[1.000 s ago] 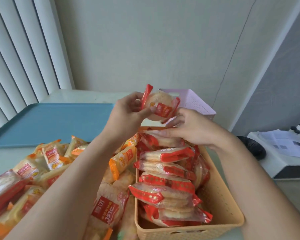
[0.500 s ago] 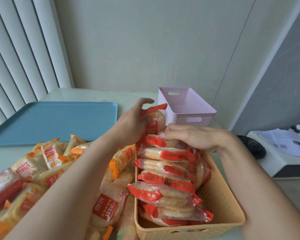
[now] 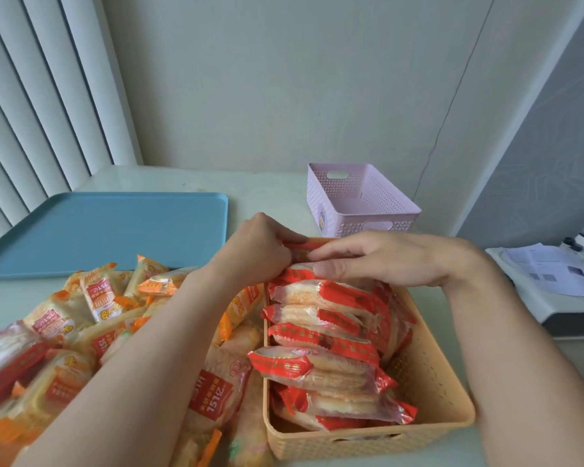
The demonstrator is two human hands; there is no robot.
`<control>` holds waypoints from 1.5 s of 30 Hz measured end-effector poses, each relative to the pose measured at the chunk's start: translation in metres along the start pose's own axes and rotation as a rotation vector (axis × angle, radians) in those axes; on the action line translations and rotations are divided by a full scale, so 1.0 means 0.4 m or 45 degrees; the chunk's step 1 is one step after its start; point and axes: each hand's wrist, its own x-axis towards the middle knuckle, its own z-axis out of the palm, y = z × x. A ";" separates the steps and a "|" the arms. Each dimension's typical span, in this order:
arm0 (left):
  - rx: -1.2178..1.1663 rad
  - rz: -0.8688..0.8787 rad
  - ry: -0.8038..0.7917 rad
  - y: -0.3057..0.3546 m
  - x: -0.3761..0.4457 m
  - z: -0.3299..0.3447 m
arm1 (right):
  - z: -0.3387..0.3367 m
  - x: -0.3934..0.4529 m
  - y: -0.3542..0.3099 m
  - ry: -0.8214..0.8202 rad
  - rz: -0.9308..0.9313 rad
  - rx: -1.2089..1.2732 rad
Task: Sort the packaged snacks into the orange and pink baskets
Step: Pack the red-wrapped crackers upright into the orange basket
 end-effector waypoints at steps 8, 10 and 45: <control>0.091 -0.033 0.089 -0.010 0.002 -0.019 | -0.002 0.006 -0.002 0.267 -0.180 0.027; 0.022 -0.003 0.111 -0.001 -0.001 -0.037 | -0.009 0.013 0.005 0.465 -0.253 0.139; -1.135 0.220 0.329 0.080 -0.043 -0.044 | -0.023 0.011 -0.014 0.836 -0.249 0.844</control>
